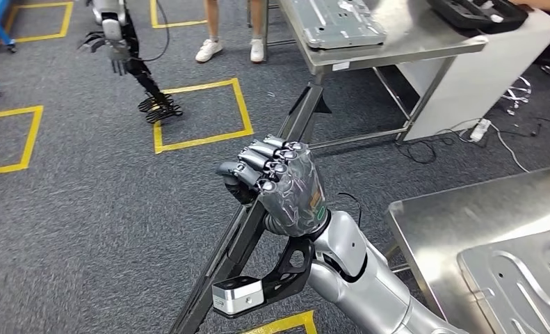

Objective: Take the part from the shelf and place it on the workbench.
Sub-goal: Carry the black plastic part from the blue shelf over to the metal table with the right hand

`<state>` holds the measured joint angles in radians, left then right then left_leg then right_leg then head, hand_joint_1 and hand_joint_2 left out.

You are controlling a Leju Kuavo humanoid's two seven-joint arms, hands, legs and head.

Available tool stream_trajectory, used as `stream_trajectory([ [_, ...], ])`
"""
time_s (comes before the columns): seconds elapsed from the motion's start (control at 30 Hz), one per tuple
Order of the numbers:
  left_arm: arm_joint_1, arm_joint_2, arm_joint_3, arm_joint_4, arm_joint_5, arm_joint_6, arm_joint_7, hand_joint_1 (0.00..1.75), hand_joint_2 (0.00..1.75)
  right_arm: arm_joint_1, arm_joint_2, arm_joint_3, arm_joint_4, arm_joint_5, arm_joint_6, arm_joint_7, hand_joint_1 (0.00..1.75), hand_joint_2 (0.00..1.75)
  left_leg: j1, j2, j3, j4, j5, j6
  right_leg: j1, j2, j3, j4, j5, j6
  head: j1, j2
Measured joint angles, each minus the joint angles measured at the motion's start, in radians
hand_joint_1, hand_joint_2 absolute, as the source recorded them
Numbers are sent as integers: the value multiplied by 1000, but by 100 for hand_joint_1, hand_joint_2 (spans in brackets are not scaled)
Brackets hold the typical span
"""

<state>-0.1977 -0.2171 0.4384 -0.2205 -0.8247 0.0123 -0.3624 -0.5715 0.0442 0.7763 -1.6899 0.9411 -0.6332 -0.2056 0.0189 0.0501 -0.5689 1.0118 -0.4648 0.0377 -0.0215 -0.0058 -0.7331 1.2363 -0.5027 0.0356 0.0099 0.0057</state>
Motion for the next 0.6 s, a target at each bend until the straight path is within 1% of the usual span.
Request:
stream_trajectory([
  [0.03, -1, 0, -1, 0, 0, -1, 0, 0, 175, 0, 0, 0, 0, 0, 1, -1, 175, 175, 0, 10, 2, 3, -4, -4, 0, -19, 37, -69, 30, 0, 0, 0],
  [0.07, -1, -1, -2, 0, 0, -2, 0, 0, 175, -1, 0, 0, 0, 0, 2, -1, 175, 175, -3, 19, 3, 6, -9, -9, 3, -39, 72, -133, 52, -3, 0, 0],
  [0.1, -2, -1, -3, 0, 0, -2, 0, 0, 175, -2, 0, 0, 0, 0, 2, -2, 175, 175, -5, 27, 5, 9, -13, -14, 8, -54, 94, -176, 63, -7, 0, 0],
  [0.13, -2, -1, -4, 0, 0, -2, 0, 0, 175, -2, 0, 0, 0, 0, 3, -2, 175, 175, -8, 34, 6, 11, -16, -19, 12, -62, 103, -196, 64, -12, 0, 0],
  [0.17, -2, -1, -5, 0, 0, -2, 0, 0, 175, -2, 0, 0, 0, 1, 4, -2, 175, 175, -10, 44, 8, 11, -18, -25, 16, -54, 102, -198, 62, -17, 0, 0],
  [0.2, -2, -1, -5, 0, -1, -2, 0, 0, 175, -2, 0, 0, 0, 1, 4, -2, 175, 175, -9, 52, 11, 10, -20, -30, 16, -42, 101, -199, 63, -23, -1, 0],
  [0.23, -3, -2, -6, 0, -1, -2, 0, 0, 175, -3, 0, 0, 0, 1, 4, -2, 175, 175, -7, 46, 12, 14, -26, -37, 14, -32, 102, -201, 64, -28, 0, 0],
  [0.27, -4, -2, -7, 0, -1, -2, 0, 0, 175, -4, 0, 0, 0, 1, 5, -2, 175, 175, -3, 31, 8, 29, -40, -42, 11, -22, 104, -204, 66, -35, -1, 0],
  [0.3, -4, -2, -8, 0, -2, -2, 0, 0, 175, -4, 0, 0, 0, 2, 6, -2, 175, 175, -1, 8, -6, 65, -64, -45, 8, -13, 105, -206, 68, -41, -1, 0],
  [0.33, -3, -2, -8, 0, -2, -3, 0, 0, 175, -5, 0, 0, 0, 3, 7, -2, 175, 175, 1, -17, -32, 122, -96, -47, 7, -3, 106, -207, 68, -45, -1, 0],
  [0.37, -2, -2, -9, 0, -2, -3, 0, 0, 175, -5, 1, 0, 0, 4, 7, -3, 175, 175, 2, -32, -64, 191, -128, -48, 8, 8, 106, -207, 68, -49, -1, 0],
  [0.4, 1, -2, -9, 0, -1, -4, 1, 0, 175, -5, 1, 0, 0, 4, 8, -3, 175, 175, 2, -38, -96, 255, -151, -49, 9, 20, 105, -206, 68, -50, -1, 0],
  [0.43, 3, -1, -9, 0, -1, -4, 1, 0, 175, -4, 1, 0, 0, 5, 9, -3, 175, 175, 2, -41, -117, 292, -156, -50, 9, 33, 105, -205, 68, -50, -1, 0],
  [0.47, 4, -1, -9, 0, -1, -4, 2, 0, 175, -4, 1, 0, 0, 6, 9, -3, 175, 175, 2, -42, -122, 293, -141, -49, 10, 47, 105, -203, 68, -50, -1, 0],
  [0.5, 3, -1, -9, 0, -1, -4, 2, 0, 175, -4, 1, 0, 0, 7, 10, -3, 175, 175, 2, -45, -108, 254, -107, -47, 9, 60, 105, -200, 67, -49, -1, 0],
  [0.53, 3, 0, -10, 0, -1, -4, 2, 0, 175, -4, 1, 0, 0, 8, 10, -3, 175, 175, 3, -56, -82, 189, -66, -44, 9, 74, 105, -197, 66, -48, -1, 0],
  [0.57, 2, 0, -10, 0, -1, -4, 2, 0, 175, -4, 1, 0, 0, 8, 10, -3, 175, 175, 5, -77, -55, 125, -37, -42, 9, 86, 103, -193, 65, -44, -1, 0],
  [0.6, 1, 0, -10, 0, 0, -4, 2, 0, 175, -5, 1, 0, 0, 8, 10, -3, 175, 175, 7, -97, -34, 74, -18, -40, 9, 98, 99, -189, 65, -40, -1, 0],
])
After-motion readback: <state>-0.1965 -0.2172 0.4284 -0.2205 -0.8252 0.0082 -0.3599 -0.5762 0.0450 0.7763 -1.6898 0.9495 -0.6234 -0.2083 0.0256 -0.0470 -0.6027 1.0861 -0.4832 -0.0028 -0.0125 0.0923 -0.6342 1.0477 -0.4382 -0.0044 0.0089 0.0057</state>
